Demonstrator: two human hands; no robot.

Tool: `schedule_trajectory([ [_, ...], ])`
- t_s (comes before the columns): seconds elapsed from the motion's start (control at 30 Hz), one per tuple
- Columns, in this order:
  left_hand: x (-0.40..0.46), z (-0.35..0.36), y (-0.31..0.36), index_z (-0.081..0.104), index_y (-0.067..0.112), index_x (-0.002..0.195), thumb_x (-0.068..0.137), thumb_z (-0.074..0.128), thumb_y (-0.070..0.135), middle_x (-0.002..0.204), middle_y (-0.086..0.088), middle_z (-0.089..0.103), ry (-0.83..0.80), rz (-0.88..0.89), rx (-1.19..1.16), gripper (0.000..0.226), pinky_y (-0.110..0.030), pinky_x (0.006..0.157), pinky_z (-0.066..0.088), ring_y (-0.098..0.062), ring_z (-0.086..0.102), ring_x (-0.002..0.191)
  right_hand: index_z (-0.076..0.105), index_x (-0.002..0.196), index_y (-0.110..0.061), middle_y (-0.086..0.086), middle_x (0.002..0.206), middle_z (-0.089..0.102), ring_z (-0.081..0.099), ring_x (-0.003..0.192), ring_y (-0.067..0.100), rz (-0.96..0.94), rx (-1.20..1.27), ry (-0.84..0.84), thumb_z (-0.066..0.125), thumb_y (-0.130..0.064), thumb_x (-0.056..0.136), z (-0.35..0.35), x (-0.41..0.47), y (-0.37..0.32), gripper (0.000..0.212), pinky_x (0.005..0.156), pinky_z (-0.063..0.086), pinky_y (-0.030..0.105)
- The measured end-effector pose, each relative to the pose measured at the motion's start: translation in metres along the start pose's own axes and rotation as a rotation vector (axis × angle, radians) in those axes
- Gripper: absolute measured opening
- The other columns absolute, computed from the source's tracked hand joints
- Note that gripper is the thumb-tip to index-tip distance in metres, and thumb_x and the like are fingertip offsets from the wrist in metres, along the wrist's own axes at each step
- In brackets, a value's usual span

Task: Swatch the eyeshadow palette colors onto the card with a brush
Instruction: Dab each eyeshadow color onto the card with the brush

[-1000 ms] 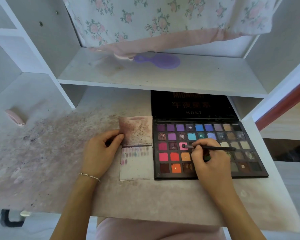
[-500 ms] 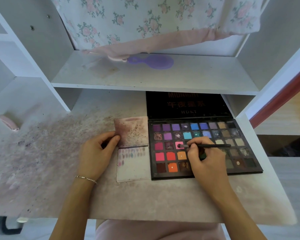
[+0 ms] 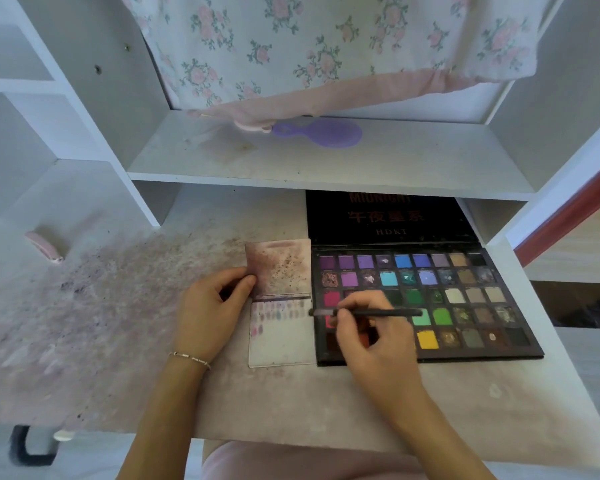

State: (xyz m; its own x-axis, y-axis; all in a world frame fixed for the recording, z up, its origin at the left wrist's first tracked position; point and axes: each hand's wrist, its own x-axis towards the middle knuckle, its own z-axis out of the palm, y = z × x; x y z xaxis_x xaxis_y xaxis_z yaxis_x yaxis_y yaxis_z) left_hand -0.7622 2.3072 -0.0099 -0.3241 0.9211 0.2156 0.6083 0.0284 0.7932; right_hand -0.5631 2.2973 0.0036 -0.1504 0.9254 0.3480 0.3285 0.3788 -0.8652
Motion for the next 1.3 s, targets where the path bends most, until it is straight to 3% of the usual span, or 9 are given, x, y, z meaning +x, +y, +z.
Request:
schedule_trajectory([
  [0.13, 0.0, -0.001, 0.0, 0.072, 0.016, 0.091, 0.083, 0.061, 0.012, 0.08, 0.019, 0.063, -0.009, 0.019, -0.006, 0.014, -0.006, 0.068, 0.042, 0.004, 0.057, 0.071, 0.057, 0.079, -0.027, -0.013, 0.074, 0.056, 0.054, 0.071, 0.009, 0.022, -0.029, -0.129, 0.055, -0.022, 0.079, 0.023, -0.004, -0.005, 0.006, 0.061, 0.046, 0.02],
  [0.23, 0.0, -0.001, 0.001, 0.072, 0.015, 0.089, 0.083, 0.061, 0.012, 0.078, 0.021, 0.063, -0.009, 0.034, -0.005, 0.013, -0.012, 0.068, 0.043, 0.002, 0.057, 0.074, 0.061, 0.08, -0.018, -0.013, 0.075, 0.056, 0.053, 0.073, 0.009, -0.001, -0.061, -0.15, 0.055, -0.021, 0.079, 0.031, -0.003, -0.007, 0.007, 0.063, 0.046, 0.024],
  [0.47, 0.001, -0.001, -0.001, 0.072, 0.016, 0.091, 0.083, 0.062, 0.013, 0.077, 0.029, 0.058, -0.002, 0.043, -0.009, 0.013, -0.004, 0.067, 0.042, 0.011, 0.056, 0.074, 0.061, 0.08, -0.02, -0.009, 0.076, 0.056, 0.053, 0.074, 0.008, 0.016, -0.1, -0.188, 0.054, -0.024, 0.079, 0.03, -0.002, -0.008, 0.009, 0.063, 0.046, 0.025],
  [0.73, 0.001, -0.001, -0.002, 0.072, 0.017, 0.091, 0.083, 0.062, 0.013, 0.076, 0.028, 0.059, 0.001, 0.042, -0.013, 0.013, -0.011, 0.068, 0.044, 0.004, 0.058, 0.076, 0.059, 0.078, -0.02, -0.009, 0.074, 0.055, 0.052, 0.074, 0.007, 0.026, -0.137, -0.214, 0.053, -0.024, 0.078, 0.031, -0.002, -0.007, 0.008, 0.062, 0.046, 0.026],
  [0.9, 0.001, -0.001, -0.002, 0.072, 0.016, 0.091, 0.083, 0.062, 0.013, 0.077, 0.026, 0.06, 0.0, 0.042, -0.011, 0.013, -0.006, 0.066, 0.041, 0.004, 0.058, 0.073, 0.06, 0.08, -0.019, -0.009, 0.076, 0.055, 0.051, 0.075, 0.006, 0.014, -0.166, -0.206, 0.052, -0.024, 0.079, 0.031, -0.002, -0.006, 0.009, 0.061, 0.044, 0.022],
  [1.3, 0.0, -0.001, -0.001, 0.072, 0.017, 0.09, 0.083, 0.061, 0.014, 0.076, 0.031, 0.059, -0.006, 0.033, -0.017, 0.013, -0.011, 0.068, 0.045, 0.004, 0.06, 0.072, 0.058, 0.079, -0.021, -0.012, 0.076, 0.053, 0.051, 0.077, 0.006, 0.02, -0.147, -0.242, 0.051, -0.025, 0.079, 0.031, -0.002, -0.005, 0.009, 0.064, 0.045, 0.02],
])
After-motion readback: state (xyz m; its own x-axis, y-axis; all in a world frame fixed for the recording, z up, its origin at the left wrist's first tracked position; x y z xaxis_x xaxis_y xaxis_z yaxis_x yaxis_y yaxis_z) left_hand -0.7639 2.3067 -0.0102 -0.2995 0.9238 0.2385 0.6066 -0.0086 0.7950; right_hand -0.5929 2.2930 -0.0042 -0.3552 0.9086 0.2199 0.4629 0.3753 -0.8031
